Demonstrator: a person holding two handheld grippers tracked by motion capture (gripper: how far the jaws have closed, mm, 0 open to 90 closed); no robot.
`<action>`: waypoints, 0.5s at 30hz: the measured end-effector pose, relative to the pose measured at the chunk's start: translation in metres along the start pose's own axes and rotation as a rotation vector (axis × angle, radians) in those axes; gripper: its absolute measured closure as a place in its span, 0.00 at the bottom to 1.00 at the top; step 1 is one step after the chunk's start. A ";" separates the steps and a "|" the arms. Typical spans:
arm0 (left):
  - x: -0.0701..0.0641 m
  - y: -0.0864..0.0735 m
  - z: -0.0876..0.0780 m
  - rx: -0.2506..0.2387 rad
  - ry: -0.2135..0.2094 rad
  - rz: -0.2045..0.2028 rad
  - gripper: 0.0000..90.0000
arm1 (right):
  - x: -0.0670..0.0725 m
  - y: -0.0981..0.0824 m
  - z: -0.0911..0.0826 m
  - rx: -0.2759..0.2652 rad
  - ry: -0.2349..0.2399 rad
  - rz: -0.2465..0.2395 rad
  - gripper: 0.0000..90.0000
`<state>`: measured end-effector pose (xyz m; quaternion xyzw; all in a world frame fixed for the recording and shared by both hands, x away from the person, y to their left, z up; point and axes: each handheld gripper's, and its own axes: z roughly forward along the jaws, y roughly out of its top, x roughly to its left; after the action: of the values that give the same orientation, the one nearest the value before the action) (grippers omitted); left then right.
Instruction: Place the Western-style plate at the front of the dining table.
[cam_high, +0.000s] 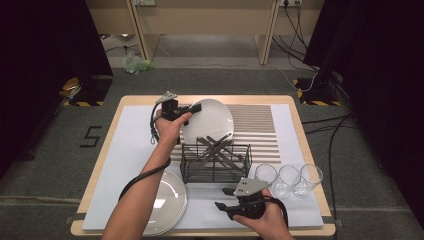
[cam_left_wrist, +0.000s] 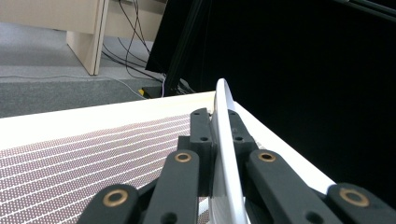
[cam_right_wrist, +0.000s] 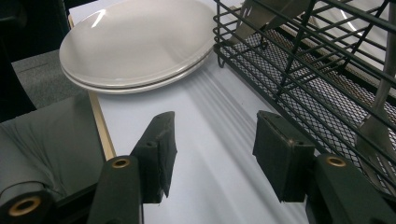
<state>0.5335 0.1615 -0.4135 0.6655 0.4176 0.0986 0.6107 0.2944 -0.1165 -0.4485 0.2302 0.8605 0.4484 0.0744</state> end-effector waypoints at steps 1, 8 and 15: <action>0.001 -0.001 0.001 0.005 0.001 -0.005 0.94 | 0.000 0.000 0.000 -0.001 0.000 0.001 0.54; 0.003 -0.005 0.007 0.035 0.002 -0.011 0.94 | 0.001 0.000 -0.001 -0.003 0.000 0.009 0.54; 0.007 -0.010 0.011 0.043 -0.003 -0.039 0.94 | 0.000 0.000 -0.002 -0.001 -0.003 0.003 0.54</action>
<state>0.5407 0.1567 -0.4278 0.6705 0.4314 0.0767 0.5987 0.2939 -0.1177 -0.4474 0.2322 0.8597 0.4487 0.0750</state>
